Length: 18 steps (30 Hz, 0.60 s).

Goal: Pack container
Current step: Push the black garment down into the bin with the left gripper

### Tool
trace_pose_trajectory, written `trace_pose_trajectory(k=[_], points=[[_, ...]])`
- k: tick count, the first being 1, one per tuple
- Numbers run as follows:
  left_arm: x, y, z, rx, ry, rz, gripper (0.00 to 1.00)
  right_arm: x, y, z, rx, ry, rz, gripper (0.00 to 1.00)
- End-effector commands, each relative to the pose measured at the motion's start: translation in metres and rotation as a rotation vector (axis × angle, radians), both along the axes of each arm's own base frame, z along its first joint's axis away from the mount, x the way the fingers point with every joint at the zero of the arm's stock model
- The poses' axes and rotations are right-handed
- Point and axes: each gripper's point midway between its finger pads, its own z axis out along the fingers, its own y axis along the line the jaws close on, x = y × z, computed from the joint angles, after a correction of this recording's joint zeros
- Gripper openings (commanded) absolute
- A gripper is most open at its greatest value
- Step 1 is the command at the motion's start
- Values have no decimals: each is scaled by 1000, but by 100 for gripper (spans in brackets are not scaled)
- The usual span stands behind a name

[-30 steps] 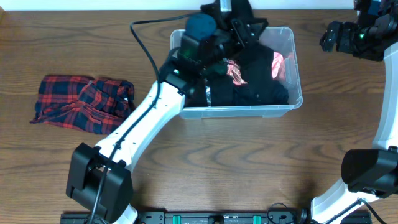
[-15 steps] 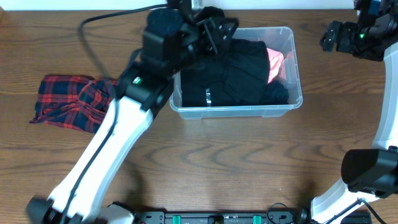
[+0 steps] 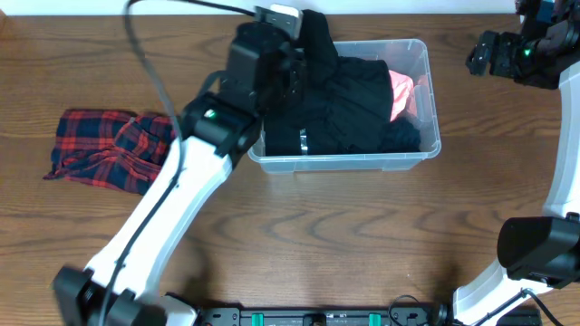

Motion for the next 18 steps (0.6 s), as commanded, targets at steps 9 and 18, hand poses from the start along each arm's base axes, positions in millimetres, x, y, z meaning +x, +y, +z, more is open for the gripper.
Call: trace_pose_trajectory(k=[9, 18], points=[[52, -3, -78, 264, -9, 7, 36, 0, 0, 0, -11, 0, 17, 99], [54, -4, -143, 336, 123, -8, 38, 0, 0, 0, -11, 0, 17, 99]])
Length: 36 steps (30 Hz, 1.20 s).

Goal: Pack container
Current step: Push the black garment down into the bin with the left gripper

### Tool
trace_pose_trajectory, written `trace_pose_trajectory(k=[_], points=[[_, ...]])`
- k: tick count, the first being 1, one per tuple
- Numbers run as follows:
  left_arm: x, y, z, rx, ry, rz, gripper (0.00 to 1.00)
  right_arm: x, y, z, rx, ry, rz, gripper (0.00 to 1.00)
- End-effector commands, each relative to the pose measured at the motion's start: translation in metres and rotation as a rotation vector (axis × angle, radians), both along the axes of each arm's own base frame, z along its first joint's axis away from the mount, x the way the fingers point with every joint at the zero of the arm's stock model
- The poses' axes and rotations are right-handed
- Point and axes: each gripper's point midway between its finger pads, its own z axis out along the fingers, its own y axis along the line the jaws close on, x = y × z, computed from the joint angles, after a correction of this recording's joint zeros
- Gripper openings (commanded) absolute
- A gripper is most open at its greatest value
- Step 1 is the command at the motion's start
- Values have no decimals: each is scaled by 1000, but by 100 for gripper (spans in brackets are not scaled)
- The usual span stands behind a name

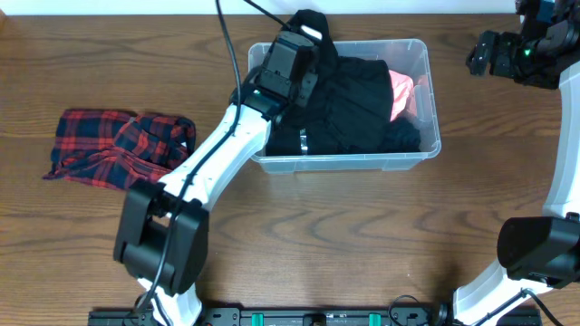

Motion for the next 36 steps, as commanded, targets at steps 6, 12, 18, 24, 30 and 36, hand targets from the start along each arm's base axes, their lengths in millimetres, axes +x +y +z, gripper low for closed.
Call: trace_pose_trajectory(k=[6, 12, 18, 24, 30, 36], points=[[-13, 8, -26, 45, 104, 29, 38, 0, 0, 0, -11, 1, 16, 99], [-35, 12, -44, 80, 208, 29, 38, 0, 0, 0, -11, 1, 16, 99], [-44, 2, -34, 85, 208, 3, 38, 0, 0, 0, -11, 1, 16, 99], [-48, -15, 24, 23, 100, -33, 38, 0, 0, 0, -11, 1, 16, 99], [-62, -35, 58, -17, 32, -85, 38, 0, 0, 0, -11, 1, 16, 99], [-67, -51, 43, -7, 55, -118, 38, 0, 0, 0, -11, 1, 16, 99]])
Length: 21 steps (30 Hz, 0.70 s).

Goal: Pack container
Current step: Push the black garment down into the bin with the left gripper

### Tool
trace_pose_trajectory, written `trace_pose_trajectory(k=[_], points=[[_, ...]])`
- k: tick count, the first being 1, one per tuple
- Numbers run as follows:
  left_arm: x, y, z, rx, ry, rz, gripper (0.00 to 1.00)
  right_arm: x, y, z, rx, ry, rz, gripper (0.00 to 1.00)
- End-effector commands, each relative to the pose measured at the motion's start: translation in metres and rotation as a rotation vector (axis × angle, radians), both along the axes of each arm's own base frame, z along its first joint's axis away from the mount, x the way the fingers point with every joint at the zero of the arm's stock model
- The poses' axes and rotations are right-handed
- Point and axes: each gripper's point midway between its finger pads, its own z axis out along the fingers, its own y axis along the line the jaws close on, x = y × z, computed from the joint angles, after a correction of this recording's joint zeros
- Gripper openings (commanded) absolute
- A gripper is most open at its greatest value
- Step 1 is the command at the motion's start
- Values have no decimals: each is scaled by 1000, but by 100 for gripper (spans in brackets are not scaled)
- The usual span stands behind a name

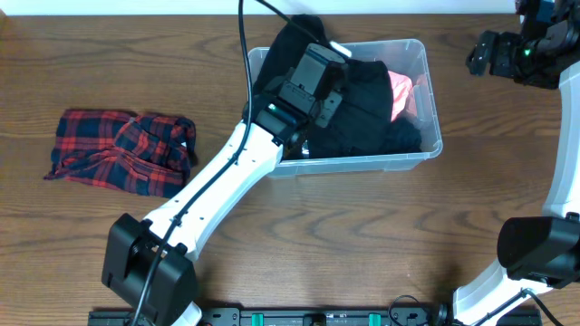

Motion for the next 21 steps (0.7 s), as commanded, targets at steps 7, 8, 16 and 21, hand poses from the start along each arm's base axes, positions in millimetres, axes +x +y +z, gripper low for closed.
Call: trace_pose_trajectory(k=[7, 8, 16, 21], points=[[3, -21, -28, -14, 50, -43, 38, 0, 0, 0, -11, 1, 16, 99], [5, -22, -31, -13, 50, -44, 38, 0, 0, 0, -11, 1, 16, 99], [8, -25, -59, 26, 89, -48, 39, 0, 0, 0, -11, 1, 16, 99], [10, -26, -69, 35, 102, -48, 39, 0, 0, 0, -11, 1, 16, 99]])
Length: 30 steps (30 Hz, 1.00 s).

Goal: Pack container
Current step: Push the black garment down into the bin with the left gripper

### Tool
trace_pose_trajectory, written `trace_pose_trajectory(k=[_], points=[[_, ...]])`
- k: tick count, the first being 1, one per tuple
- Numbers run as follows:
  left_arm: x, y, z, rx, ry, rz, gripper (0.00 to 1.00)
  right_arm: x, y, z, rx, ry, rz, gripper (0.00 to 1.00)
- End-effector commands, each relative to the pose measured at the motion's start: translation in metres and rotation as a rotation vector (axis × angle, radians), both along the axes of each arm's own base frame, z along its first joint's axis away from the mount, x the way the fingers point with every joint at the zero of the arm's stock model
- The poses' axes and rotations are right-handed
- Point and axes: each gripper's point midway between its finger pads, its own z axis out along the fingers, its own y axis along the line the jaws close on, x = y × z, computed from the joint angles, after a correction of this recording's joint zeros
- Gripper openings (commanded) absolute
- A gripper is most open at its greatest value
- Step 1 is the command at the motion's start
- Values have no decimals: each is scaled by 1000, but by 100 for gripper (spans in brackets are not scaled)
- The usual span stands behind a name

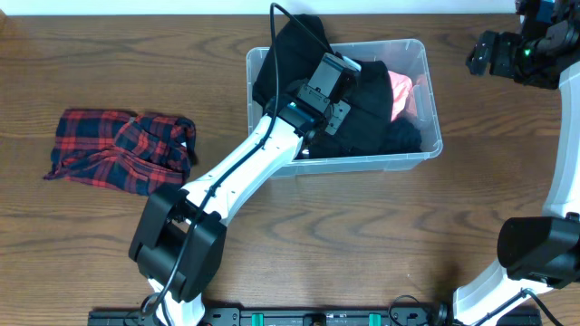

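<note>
A clear plastic container [433, 109] stands at the back middle of the table. It holds a heap of black clothing [372, 118] and a pink item [401, 91] at its right side. Part of the black clothing [292, 41] drapes over the far left rim. My left gripper [343, 77] reaches down into the container over the black heap; its fingers are hidden under the wrist. A red plaid shirt [118, 149] lies crumpled on the table to the left. My right gripper [478, 56] hangs at the far right, away from the container.
The left arm [245, 167] stretches diagonally from the front edge across the container's near left wall. The right arm's base [535, 249] stands at the front right. The wooden table [362, 235] lies in front of the container.
My left gripper has moved a little to the right and deeper over the black heap in the container. The plaid shirt and the right arm have not moved.
My left gripper was first at the container's far left corner, by the black cloth draped over the rim. It stayed near that corner, then stood over the left middle of the container, and now sits further right on the heap.
</note>
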Motion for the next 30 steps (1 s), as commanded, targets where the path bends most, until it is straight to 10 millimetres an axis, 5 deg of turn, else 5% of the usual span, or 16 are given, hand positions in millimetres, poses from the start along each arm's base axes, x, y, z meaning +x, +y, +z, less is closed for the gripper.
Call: trace_pose_trajectory(k=[1, 10, 14, 18, 22, 30], points=[[1, -5, -7, 1, 10, -11, 39, 0, 0, 0, -11, 0, 16, 99], [2, -5, -42, 43, 65, -11, 42, 0, 0, 0, -11, 0, 16, 99], [2, -4, -45, 51, 67, -7, 6, 0, 0, 0, -11, 0, 16, 99], [8, 3, -41, 82, 37, 28, 6, 0, 0, 0, -11, 0, 16, 99], [9, 6, -28, 75, 12, 44, 6, 0, 0, 0, -11, 0, 16, 99], [17, 7, 31, -19, -90, 112, 6, 0, 0, 0, -11, 0, 16, 99]])
